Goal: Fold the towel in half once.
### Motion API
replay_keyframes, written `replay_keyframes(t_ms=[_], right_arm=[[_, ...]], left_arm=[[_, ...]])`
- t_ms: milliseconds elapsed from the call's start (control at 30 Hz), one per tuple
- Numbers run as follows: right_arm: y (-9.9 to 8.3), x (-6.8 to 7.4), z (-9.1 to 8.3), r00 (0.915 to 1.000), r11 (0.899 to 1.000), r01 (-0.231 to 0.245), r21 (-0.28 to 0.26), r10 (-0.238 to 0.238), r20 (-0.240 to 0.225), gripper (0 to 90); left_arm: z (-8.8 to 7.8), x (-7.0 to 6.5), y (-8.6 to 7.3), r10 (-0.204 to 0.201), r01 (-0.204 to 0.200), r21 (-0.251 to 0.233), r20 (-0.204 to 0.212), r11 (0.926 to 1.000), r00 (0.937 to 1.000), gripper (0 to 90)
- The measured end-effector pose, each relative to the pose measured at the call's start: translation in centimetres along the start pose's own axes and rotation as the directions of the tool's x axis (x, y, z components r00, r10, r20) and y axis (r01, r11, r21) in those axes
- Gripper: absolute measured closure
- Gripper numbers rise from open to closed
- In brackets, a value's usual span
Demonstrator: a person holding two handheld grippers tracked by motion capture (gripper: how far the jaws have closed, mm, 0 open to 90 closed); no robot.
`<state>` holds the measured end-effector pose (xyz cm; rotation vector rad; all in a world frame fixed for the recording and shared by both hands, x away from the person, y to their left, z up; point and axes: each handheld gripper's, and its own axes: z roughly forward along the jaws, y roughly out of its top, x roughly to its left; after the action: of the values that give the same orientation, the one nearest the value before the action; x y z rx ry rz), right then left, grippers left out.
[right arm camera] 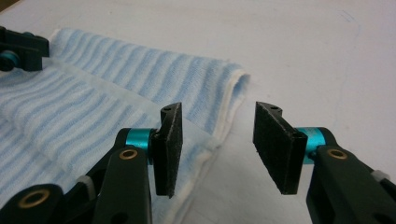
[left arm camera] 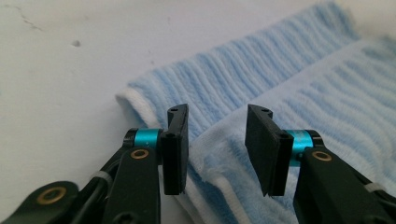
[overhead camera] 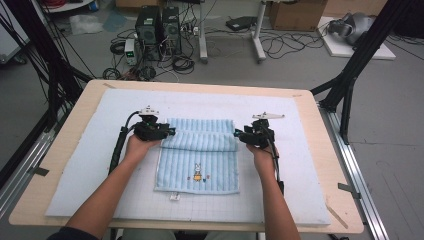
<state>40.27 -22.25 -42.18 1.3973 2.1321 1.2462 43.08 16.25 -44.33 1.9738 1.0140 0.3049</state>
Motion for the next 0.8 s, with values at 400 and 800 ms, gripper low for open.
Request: replay_keyframes(t_ms=[400, 800], right_arm=[[-0.6, 0.1, 1.7, 0.9983, 0.999, -0.019, 0.049, 0.021, -0.054, 51.4], [-0.9, 1.2, 1.2, 0.9938, 0.991, 0.095, 0.092, -0.089, -0.066, 81.5]], left_arm=[[-1.1, -1.0, -0.3, 0.029, -0.028, -0.024, 0.035, 0.9993, 0.999, 86.1], [-3.7, -1.5, -2.0, -0.01, 0.024, -0.119, 0.11, 0.9926, 0.9938, 86.9]])
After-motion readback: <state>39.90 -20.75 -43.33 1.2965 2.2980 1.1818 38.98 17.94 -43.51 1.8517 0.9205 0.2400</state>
